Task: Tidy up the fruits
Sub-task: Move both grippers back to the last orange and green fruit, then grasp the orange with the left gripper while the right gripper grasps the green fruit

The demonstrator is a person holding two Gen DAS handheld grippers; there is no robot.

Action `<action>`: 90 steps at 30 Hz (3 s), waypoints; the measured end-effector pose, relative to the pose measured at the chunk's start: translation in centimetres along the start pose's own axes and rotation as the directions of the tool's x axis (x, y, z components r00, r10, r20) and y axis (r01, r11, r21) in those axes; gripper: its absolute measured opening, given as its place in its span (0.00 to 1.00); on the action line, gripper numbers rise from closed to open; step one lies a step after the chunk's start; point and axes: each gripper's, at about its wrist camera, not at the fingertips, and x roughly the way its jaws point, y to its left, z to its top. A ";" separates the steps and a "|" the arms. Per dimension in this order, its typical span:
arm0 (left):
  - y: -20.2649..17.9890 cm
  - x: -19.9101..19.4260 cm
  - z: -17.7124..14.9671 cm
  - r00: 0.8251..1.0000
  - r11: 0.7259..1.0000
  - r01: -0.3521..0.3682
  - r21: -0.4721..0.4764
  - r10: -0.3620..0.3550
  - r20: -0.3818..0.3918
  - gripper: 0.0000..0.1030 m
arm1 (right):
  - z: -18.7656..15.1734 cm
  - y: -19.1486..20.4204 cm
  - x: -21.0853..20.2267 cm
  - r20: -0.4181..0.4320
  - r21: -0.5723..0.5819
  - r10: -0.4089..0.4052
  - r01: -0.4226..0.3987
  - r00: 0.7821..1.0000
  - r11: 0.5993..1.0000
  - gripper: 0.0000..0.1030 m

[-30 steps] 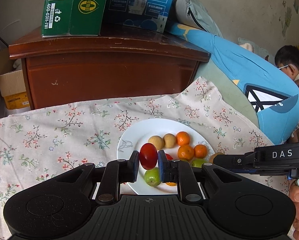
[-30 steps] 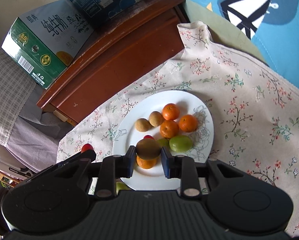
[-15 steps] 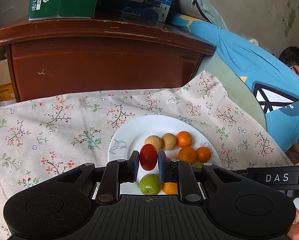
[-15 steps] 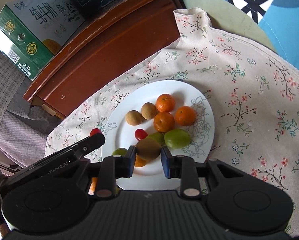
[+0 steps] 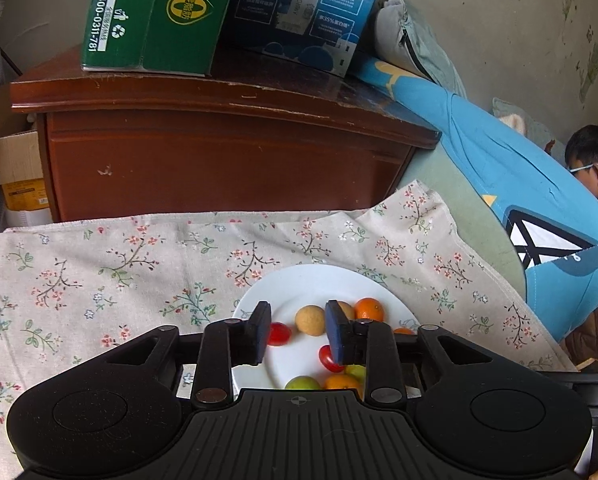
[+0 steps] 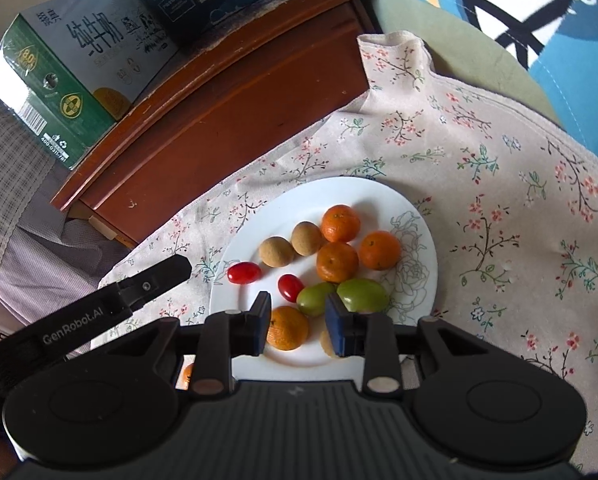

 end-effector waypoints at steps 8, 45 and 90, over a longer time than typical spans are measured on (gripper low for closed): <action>0.8 -3.7 0.2 0.997 0.995 -0.074 0.066 0.073 0.021 0.62 | -0.6 2.0 -0.6 -0.014 -0.122 0.057 -0.058 0.998 0.991 0.38; 6.6 -6.4 -2.7 0.977 0.980 -0.200 0.021 0.201 -0.076 0.77 | -7.3 8.0 4.1 -0.141 -0.607 0.037 -0.116 0.989 0.786 0.40; 3.3 1.3 -7.0 0.973 0.982 -0.036 0.185 0.077 -0.217 0.49 | -10.1 6.4 2.0 -0.229 -0.499 -0.042 -0.081 0.972 0.863 0.39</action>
